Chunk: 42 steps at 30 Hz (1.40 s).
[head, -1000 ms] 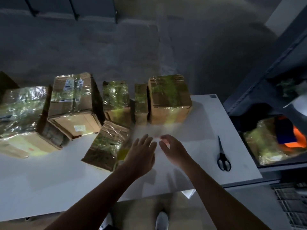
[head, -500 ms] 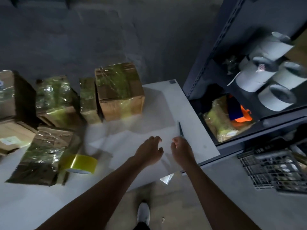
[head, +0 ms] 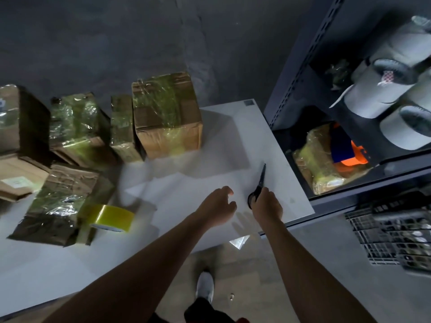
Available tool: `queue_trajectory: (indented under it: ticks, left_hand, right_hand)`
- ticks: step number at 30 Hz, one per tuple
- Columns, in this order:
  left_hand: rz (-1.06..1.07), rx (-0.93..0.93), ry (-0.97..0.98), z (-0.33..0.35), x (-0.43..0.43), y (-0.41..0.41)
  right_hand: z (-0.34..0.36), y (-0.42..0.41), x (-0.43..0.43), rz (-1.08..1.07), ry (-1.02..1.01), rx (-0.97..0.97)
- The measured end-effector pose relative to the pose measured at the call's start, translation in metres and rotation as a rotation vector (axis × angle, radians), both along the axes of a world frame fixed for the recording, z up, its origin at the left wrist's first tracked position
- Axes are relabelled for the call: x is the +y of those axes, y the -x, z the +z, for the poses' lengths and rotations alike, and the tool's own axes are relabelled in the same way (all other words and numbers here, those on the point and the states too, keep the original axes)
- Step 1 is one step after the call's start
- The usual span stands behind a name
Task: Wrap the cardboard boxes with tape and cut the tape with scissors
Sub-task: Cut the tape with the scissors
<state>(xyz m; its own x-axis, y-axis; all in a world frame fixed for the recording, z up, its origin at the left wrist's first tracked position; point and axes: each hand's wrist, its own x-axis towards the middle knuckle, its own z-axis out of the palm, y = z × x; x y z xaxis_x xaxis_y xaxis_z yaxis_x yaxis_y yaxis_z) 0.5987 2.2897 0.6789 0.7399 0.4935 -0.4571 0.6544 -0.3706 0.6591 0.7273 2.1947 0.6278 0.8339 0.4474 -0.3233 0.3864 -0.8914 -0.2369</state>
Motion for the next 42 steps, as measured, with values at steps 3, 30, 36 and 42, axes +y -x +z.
queue_trajectory:
  ticks: [3, 30, 36, 42]
  left_hand:
    - [0.038, 0.017, 0.011, 0.003, 0.004, 0.008]
    - [1.18, -0.062, 0.11, 0.016, 0.076, 0.249]
    - [1.279, -0.081, 0.086, 0.015, 0.093, 0.281]
    - [1.333, -0.179, 0.125, 0.017, 0.103, 0.3]
  right_hand:
    - [-0.002, 0.014, 0.01, 0.074, 0.06, 0.035]
    - [0.077, 0.178, 0.181, 0.786, -0.23, 0.858]
    - [0.079, 0.198, 0.187, 0.853, -0.192, 0.834]
    - [0.092, 0.21, 0.197, 1.004, -0.108, 0.749]
